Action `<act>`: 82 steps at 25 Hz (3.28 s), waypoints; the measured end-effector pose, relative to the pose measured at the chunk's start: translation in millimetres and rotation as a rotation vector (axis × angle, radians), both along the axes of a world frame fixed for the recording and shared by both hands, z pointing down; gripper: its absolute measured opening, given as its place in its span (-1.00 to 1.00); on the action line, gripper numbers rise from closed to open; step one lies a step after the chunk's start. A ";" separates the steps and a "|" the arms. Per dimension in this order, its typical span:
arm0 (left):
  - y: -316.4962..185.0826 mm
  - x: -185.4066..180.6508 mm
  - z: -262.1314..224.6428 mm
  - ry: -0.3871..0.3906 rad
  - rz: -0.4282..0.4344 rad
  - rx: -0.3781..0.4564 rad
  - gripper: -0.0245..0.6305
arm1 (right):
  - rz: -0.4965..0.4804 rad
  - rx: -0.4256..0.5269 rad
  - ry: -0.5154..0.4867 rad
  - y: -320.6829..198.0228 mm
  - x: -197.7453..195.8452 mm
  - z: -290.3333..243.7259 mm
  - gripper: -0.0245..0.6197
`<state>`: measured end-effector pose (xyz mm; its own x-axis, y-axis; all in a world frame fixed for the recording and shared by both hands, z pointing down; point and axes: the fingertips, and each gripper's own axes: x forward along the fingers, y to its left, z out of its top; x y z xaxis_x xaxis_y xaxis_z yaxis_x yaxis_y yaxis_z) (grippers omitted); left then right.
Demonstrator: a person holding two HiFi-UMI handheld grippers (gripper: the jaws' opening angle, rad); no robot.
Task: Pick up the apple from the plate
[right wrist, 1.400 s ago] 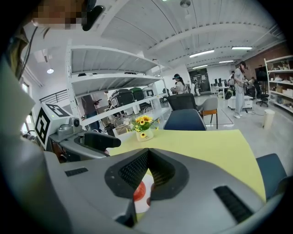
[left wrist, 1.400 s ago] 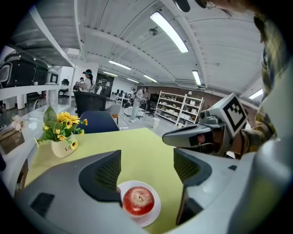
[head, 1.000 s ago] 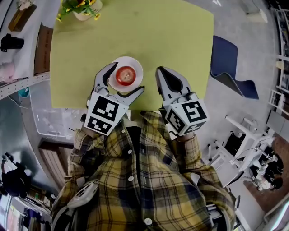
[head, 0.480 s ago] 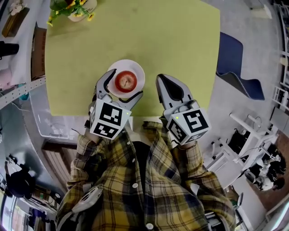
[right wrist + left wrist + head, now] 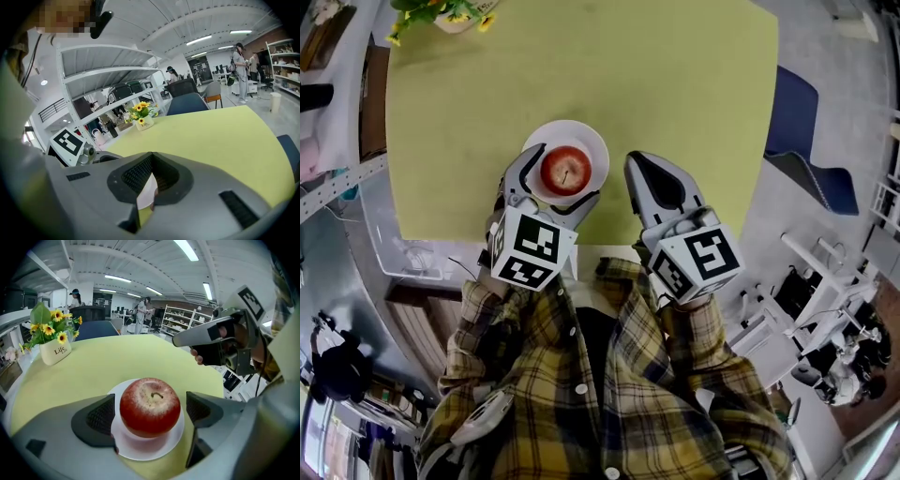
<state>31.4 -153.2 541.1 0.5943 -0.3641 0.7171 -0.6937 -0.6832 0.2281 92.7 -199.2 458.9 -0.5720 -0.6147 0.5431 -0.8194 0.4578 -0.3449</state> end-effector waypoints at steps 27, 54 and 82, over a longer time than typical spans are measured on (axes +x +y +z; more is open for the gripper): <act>-1.3 -7.9 1.2 -0.022 0.003 -0.026 0.35 | -0.020 -0.016 -0.007 2.4 -8.7 -3.1 -0.93; -7.3 -6.2 -154.1 0.034 0.076 0.115 0.35 | -0.037 0.158 -0.054 6.8 -5.7 -114.8 -0.93; 3.2 -5.2 -172.7 0.103 0.062 0.100 0.35 | -0.053 0.170 -0.054 14.8 -2.3 -123.5 -0.93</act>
